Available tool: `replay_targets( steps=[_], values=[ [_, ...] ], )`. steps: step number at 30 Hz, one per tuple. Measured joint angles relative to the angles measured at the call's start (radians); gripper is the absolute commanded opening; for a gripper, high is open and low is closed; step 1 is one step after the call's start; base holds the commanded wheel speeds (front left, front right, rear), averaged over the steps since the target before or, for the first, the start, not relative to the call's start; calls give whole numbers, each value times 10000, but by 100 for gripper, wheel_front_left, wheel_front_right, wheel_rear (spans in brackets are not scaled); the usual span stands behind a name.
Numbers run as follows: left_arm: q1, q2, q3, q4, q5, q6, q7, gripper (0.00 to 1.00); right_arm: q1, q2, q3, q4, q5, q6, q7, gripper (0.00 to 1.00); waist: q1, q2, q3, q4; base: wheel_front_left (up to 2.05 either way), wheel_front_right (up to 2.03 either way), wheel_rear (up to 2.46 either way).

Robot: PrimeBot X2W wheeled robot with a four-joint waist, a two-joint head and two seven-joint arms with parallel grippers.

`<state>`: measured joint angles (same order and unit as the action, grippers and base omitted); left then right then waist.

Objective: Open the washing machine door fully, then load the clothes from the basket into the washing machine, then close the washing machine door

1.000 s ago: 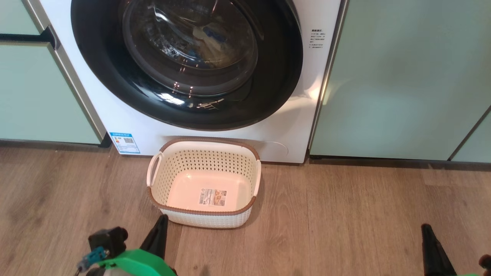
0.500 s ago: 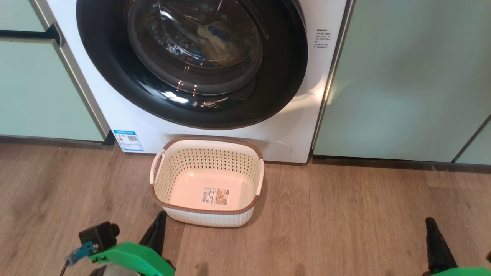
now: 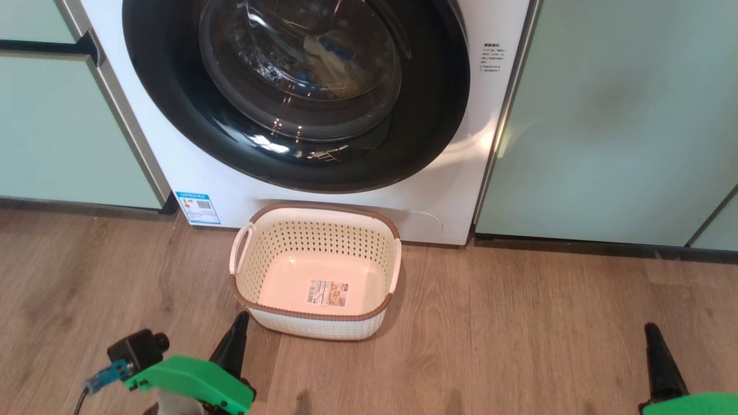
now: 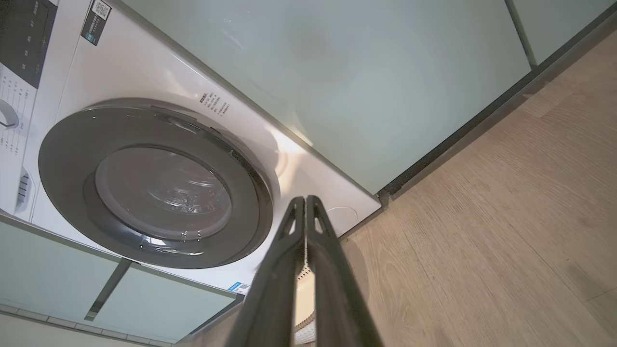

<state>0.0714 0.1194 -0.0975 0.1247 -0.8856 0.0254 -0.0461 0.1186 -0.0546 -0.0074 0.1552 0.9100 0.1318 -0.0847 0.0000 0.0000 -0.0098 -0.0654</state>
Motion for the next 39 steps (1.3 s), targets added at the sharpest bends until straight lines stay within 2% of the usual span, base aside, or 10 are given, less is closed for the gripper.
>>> replay_targets(
  steps=[39],
  values=[
    [-654,-295,746,830,-4155,-815,713,0,-943,-19,-451,627,4086,0,851,0,0,0,73,369,0,0,0]
  ],
)
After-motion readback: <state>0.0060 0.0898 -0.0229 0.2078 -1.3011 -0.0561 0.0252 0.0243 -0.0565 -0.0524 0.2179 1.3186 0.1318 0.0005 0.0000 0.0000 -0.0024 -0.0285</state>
